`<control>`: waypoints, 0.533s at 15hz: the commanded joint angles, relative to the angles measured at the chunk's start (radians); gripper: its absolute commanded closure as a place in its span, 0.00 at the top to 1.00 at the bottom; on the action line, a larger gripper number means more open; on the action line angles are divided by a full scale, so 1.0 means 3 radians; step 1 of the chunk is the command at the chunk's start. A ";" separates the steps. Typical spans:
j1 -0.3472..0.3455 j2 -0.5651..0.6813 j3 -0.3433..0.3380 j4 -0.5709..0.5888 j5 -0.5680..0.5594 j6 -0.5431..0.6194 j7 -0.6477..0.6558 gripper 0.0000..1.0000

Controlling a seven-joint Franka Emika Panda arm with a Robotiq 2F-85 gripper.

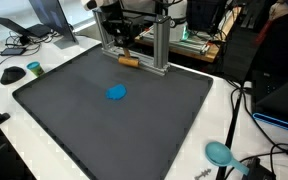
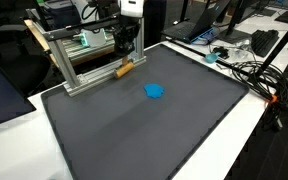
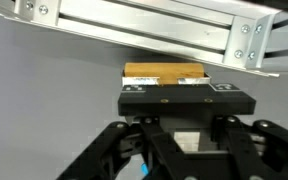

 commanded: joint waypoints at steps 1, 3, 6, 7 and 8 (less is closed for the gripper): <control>0.0090 -0.0490 -0.0003 -0.0254 0.0048 -0.0024 0.0503 0.22; 0.0133 -0.0651 0.0030 -0.0307 0.0012 0.0003 0.0772 0.22; 0.0181 -0.0859 0.0092 -0.0339 -0.0025 -0.0033 0.1095 0.22; 0.0195 -0.0914 0.0117 -0.0342 -0.0033 -0.0063 0.1187 0.22; 0.0211 -0.0966 0.0150 -0.0348 -0.0057 -0.0110 0.1260 0.22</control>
